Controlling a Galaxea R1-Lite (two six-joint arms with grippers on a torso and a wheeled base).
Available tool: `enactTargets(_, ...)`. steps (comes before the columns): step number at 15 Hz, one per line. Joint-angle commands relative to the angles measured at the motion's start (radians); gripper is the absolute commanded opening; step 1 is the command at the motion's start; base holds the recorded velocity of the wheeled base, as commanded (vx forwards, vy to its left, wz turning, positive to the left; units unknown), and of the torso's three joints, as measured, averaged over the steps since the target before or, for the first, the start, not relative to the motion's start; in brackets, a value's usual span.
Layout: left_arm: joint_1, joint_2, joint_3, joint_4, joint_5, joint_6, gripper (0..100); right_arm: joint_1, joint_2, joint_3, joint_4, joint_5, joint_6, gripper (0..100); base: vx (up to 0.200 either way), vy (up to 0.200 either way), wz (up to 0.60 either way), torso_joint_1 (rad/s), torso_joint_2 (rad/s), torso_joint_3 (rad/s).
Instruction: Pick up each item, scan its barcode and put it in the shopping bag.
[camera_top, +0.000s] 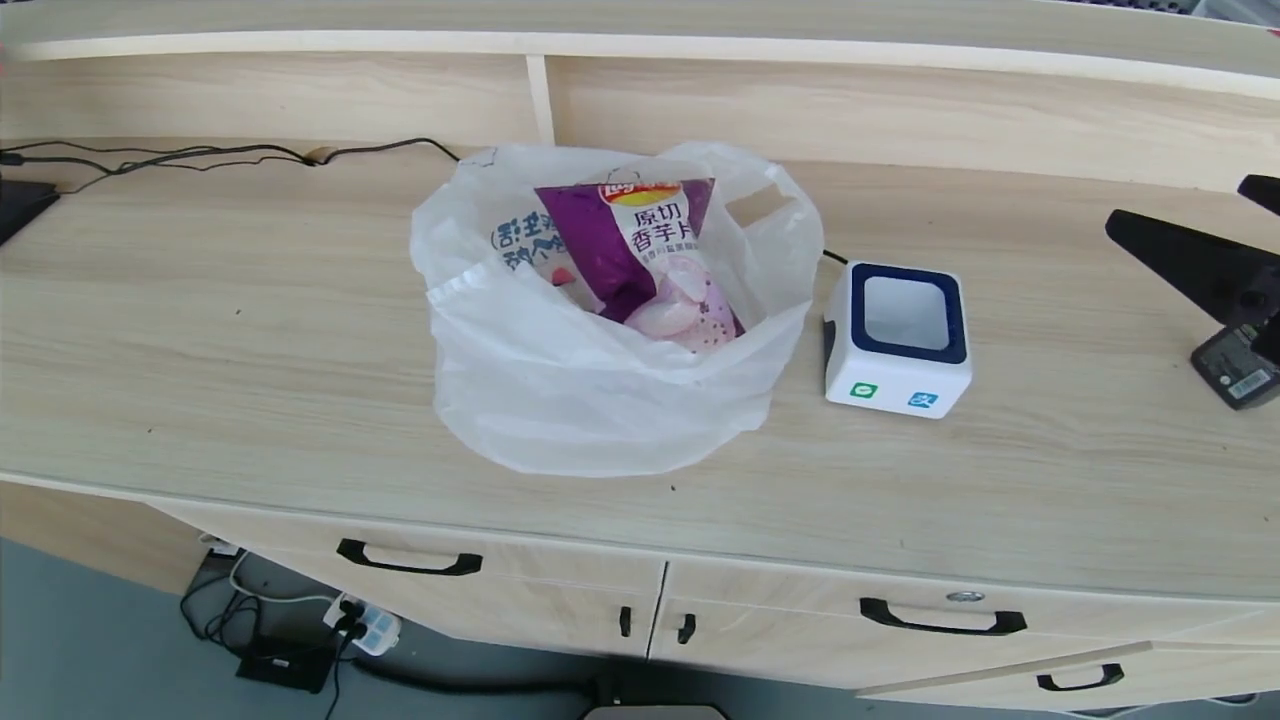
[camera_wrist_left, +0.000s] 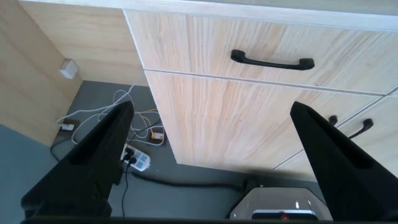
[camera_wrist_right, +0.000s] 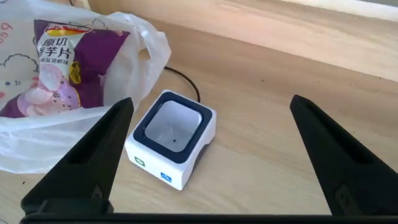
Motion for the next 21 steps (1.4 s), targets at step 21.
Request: enactTargets(21, -0.001, 0.002, 0.0, 0.003, 0.001, 0.008, 100, -0.499, -0.064, 0.28, -0.108, 0.073, 0.15, 100, -0.057, -0.086, 0.0, 0.005, 0.0, 0.001)
